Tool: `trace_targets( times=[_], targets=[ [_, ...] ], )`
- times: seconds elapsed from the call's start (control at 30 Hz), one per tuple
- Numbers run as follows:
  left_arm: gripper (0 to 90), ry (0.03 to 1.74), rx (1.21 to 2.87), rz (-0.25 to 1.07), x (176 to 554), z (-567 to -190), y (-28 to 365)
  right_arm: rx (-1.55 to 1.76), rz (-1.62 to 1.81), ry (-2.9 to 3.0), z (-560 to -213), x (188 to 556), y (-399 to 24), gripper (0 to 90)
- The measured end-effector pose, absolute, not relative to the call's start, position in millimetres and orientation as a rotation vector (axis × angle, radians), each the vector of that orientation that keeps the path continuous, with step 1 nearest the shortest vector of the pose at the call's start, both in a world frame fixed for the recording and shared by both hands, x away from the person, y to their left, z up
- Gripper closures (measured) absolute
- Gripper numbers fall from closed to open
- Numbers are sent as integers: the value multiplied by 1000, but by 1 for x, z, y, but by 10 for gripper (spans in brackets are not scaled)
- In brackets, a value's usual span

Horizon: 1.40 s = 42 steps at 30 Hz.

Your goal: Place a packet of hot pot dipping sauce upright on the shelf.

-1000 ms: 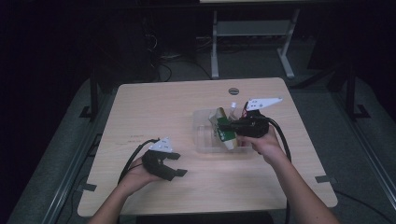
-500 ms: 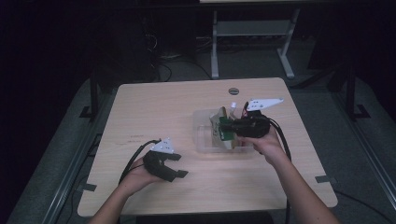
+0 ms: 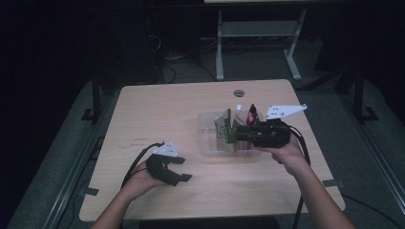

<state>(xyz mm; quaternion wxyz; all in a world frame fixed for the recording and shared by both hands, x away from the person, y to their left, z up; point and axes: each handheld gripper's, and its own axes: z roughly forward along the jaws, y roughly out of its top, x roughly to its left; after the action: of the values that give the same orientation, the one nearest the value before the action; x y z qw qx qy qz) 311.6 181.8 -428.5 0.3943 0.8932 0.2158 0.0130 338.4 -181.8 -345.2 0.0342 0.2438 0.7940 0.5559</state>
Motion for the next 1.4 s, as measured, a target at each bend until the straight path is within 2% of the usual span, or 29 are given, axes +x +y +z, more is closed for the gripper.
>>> trace_targets(
  times=[0.13,0.57,1.13,1.4],
  targets=[
    [277,542,2274,33,311,-428,182,730,1700,2470,-348,328,-189,896],
    [277,526,2287,32,312,-429,181,622,1572,2720,-388,323,-173,898],
    [278,525,2288,35,313,-429,181,633,1665,2680,-387,341,-164,898],
    [278,525,2285,28,316,-429,179,595,1577,2764,-397,335,-156,898]
  ],
)
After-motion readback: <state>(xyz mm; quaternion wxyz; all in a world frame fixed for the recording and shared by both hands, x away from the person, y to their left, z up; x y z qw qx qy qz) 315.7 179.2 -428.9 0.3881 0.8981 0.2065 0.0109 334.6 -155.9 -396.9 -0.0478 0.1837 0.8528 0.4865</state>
